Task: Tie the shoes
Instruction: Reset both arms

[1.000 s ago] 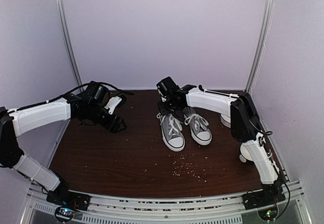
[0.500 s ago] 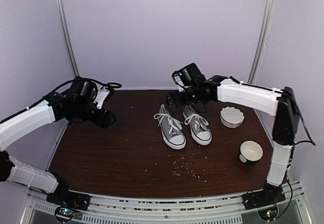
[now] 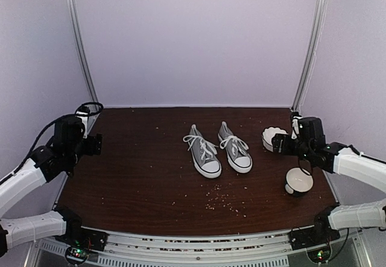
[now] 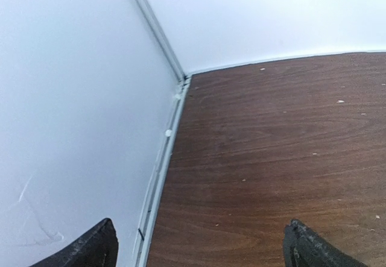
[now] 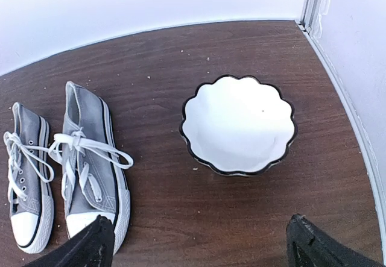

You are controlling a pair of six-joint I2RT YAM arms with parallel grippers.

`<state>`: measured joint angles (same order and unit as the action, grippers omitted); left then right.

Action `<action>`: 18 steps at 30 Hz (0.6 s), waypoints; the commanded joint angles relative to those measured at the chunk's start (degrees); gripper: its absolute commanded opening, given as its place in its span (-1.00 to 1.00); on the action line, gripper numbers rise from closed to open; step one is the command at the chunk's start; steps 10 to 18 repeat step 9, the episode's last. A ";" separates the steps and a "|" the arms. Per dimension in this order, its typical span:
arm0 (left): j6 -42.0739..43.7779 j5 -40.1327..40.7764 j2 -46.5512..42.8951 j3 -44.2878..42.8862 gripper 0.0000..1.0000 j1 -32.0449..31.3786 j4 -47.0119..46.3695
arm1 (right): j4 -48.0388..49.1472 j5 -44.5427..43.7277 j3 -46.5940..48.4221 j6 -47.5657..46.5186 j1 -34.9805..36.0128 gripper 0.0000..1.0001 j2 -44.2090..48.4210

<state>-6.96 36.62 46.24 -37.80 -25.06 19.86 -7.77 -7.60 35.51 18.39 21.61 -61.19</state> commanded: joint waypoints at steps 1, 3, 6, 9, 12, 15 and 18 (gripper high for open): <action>-2.48 9.58 1.33 4.17 0.96 4.11 -12.27 | 10.76 -4.36 -6.31 -1.03 -0.42 0.99 9.59; -1.46 8.66 1.97 4.89 0.96 4.35 -13.90 | 12.55 -5.94 -9.34 -2.48 -0.51 0.99 12.73; -1.28 5.69 1.85 6.53 0.96 4.32 -16.59 | 14.39 -7.20 -12.86 -3.51 -0.57 0.99 15.49; -0.59 3.79 2.46 7.15 0.96 4.32 -17.81 | 15.27 -7.13 -14.46 -3.63 -0.94 0.99 16.20; -0.59 3.79 2.46 7.15 0.96 4.32 -17.81 | 15.27 -7.13 -14.46 -3.63 -0.94 0.99 16.20; -0.59 3.79 2.46 7.15 0.96 4.32 -17.81 | 15.27 -7.13 -14.46 -3.63 -0.94 0.99 16.20; -0.59 3.79 2.46 7.15 0.96 4.32 -17.81 | 15.27 -7.13 -14.46 -3.63 -0.94 0.99 16.20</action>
